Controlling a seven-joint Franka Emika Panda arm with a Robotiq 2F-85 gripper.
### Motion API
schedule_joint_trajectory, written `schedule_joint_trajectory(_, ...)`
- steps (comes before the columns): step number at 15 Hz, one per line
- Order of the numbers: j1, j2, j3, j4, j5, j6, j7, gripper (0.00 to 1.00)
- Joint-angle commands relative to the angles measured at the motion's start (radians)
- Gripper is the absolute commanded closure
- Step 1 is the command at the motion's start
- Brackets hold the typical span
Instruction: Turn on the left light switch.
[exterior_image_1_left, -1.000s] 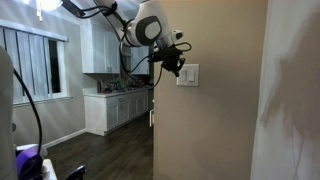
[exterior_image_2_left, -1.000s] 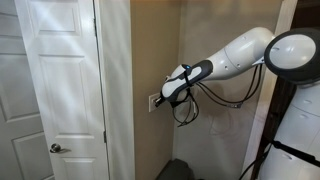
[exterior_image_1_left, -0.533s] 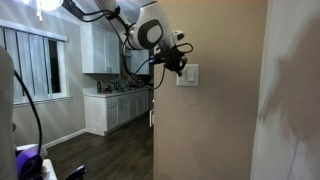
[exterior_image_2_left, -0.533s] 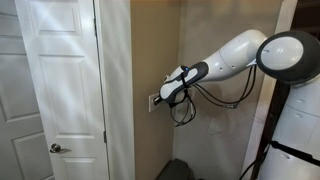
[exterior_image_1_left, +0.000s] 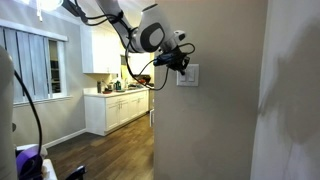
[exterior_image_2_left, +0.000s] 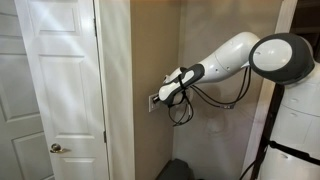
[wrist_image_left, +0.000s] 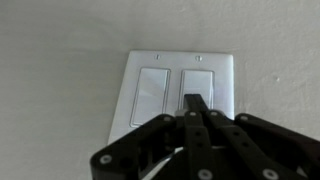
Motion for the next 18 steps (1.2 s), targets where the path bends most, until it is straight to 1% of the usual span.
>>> schedule_joint_trajectory(1,-0.015,0.015,-0.004,0.005,-0.034,0.015,0.037,1.00)
schedule_joint_trajectory(6,-0.048,-0.075,-0.028,-0.053,-0.152,-0.116,0.090,1.00)
schedule_joint_trajectory(8,-0.055,-0.098,-0.030,-0.061,-0.179,-0.161,0.101,1.00)
schedule_joint_trajectory(14,-0.043,-0.132,-0.025,-0.066,-0.149,-0.264,0.083,0.99)
schedule_joint_trajectory(15,-0.041,-0.096,-0.031,-0.040,-0.144,-0.233,0.067,0.74)
schedule_joint_trajectory(16,-0.040,-0.097,-0.031,-0.039,-0.144,-0.236,0.067,0.99)
schedule_joint_trajectory(18,-0.040,-0.096,-0.031,-0.039,-0.144,-0.236,0.067,0.89)
